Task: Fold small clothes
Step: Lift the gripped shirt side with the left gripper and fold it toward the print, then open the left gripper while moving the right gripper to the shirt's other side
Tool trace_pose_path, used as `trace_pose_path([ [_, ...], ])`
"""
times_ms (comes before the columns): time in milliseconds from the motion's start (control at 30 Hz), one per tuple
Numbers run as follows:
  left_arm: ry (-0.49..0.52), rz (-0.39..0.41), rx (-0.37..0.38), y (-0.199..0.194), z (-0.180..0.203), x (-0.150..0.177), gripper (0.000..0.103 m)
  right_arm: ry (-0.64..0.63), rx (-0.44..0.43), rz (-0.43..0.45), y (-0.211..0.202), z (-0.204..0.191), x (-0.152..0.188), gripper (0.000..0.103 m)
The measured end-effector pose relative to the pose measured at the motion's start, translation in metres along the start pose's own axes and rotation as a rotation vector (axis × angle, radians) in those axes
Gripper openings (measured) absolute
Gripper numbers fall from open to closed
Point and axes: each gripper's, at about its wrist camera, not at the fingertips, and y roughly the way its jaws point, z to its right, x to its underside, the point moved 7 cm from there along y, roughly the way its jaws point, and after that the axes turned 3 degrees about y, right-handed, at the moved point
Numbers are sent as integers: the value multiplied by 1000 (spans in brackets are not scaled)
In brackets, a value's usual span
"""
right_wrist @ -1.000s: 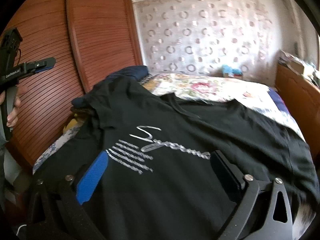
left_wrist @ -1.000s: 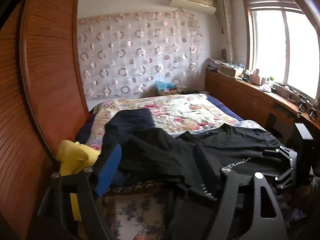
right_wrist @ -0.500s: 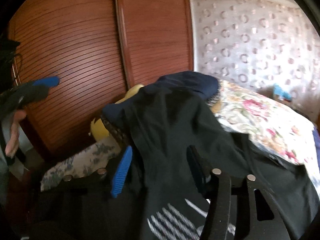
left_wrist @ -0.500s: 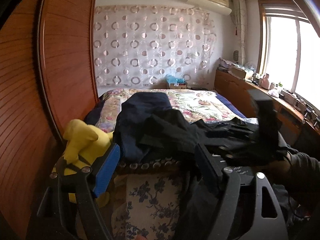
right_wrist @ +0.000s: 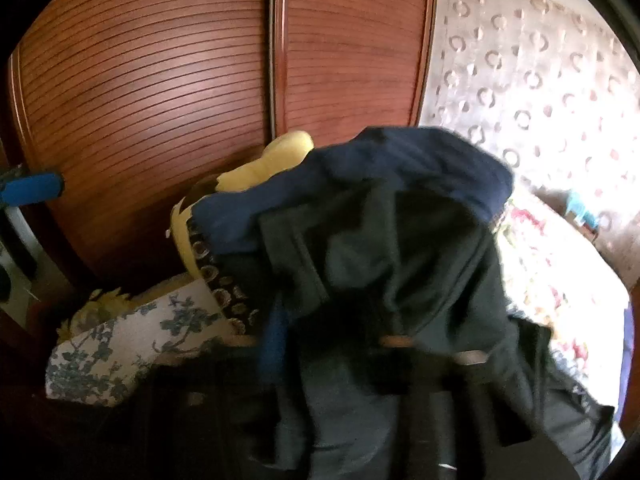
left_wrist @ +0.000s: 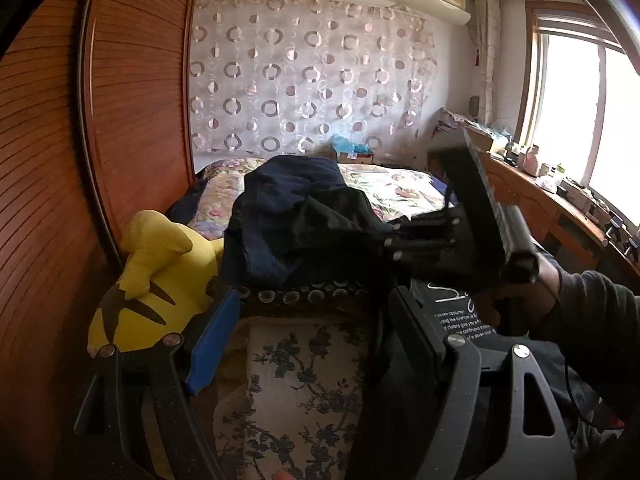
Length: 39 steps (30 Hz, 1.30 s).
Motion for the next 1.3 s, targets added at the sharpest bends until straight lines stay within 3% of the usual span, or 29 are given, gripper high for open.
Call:
trace_pose_path([
  [267, 6, -10, 24, 6, 13, 1, 78, 108, 15, 102, -28, 34, -11, 6],
  [567, 34, -29, 51, 15, 34, 3, 78, 301, 23, 152, -49, 79, 14, 6],
  [800, 50, -37, 59, 17, 43, 1, 78, 387, 203, 66, -44, 114, 46, 6],
  [1033, 59, -43, 68, 21, 49, 1, 78, 434, 290, 32, -55, 123, 69, 9],
  [1167, 65, -45, 82, 26, 56, -2, 78, 450, 305, 28, -66, 127, 71, 27],
  [1300, 74, -57, 95, 34, 66, -1, 78, 444, 282, 34, -74, 125, 71, 32],
])
